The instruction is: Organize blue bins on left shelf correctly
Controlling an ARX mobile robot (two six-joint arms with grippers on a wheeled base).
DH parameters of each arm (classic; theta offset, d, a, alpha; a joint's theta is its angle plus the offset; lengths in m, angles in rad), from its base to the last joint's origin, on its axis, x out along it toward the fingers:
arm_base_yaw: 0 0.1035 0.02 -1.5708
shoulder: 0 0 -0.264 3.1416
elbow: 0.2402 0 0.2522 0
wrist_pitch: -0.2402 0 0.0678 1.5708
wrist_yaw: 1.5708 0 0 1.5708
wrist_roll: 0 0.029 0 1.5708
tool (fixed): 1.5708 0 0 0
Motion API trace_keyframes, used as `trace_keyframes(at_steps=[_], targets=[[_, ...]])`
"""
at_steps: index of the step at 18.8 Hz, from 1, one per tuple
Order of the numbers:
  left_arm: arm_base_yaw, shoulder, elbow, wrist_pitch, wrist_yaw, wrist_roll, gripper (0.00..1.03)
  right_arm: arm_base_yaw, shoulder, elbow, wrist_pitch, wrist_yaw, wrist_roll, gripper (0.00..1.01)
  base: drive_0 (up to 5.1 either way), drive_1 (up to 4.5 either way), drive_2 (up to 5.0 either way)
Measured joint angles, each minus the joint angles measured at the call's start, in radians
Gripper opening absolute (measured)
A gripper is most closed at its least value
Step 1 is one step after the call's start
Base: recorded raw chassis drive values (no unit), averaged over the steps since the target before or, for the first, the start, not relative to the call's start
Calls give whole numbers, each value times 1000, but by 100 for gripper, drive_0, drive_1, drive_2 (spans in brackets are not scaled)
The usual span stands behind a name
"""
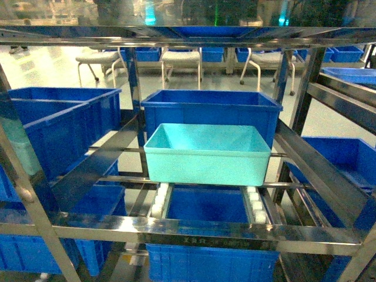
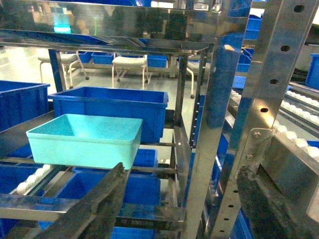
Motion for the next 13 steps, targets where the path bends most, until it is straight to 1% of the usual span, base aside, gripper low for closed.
trace_keyframes(at_steps=[6, 8, 13], targets=[[0, 0, 0, 0, 0, 0, 99, 0, 0, 0, 0, 0, 0, 99, 0, 0, 0], [0, 0, 0, 0, 0, 1, 98, 0, 0, 0, 0, 0, 0, 98, 0, 0, 0], [0, 0, 0, 0, 0, 1, 98, 0, 0, 0, 0, 0, 0, 98, 0, 0, 0]])
